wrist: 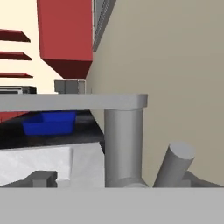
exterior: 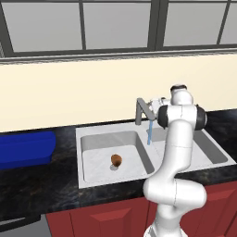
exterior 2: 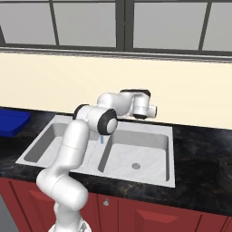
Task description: Pick up all produce items and place them in the sink. Turn on the sink faucet to wash them. Then turn the sink off and put them in the tray.
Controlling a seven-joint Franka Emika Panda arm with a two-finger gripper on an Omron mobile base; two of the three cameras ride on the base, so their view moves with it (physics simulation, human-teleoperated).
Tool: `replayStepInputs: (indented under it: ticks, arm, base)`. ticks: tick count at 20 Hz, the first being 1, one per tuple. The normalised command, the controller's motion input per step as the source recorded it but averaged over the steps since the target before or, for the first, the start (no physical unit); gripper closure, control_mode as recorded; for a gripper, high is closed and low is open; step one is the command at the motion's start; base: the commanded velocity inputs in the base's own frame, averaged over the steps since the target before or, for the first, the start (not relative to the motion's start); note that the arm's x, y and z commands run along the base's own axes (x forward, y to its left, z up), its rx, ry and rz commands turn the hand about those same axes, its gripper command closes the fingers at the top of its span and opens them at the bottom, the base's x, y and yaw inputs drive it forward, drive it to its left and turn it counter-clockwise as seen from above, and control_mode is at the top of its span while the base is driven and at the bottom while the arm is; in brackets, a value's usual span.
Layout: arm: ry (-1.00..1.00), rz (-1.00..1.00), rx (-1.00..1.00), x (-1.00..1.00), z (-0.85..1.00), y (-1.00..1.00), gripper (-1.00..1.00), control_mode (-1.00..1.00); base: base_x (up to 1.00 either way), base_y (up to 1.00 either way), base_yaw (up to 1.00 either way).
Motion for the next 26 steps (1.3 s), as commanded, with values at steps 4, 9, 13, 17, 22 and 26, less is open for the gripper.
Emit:
replayStepInputs:
  ticks: [4, 9, 13, 17, 22, 26]
  arm:
    - [0.00, 0.00, -0.02, 0.00, 0.30, 0.40, -1.00, -1.00]
    - [0.00, 0.00, -0.05, 0.00, 0.42, 0.46, -1.00, -1.00]
    - [0.00, 0.02, -0.07, 0.00, 0.47, 0.55, -1.00, -1.00]
    - [0.00, 0.04, -0.08, 0.00, 0.45, 0.62, -1.00, -1.00]
    - [-0.01, 0.03, -0.08, -0.01, 0.13, 0.39, 1.00, -1.00]
    - [-0.01, 0.02, -0.03, 0.00, 0.00, 0.07, 1.00, -1.00]
  base:
    - [0.00, 0.00, 0.00]
    - [0.00, 0.00, 0.00]
    - [0.00, 0.00, 0.00]
    - [0.00, 0.00, 0.00]
    - [0.00, 0.00, 0.00]
    - [0.00, 0.00, 0.00]
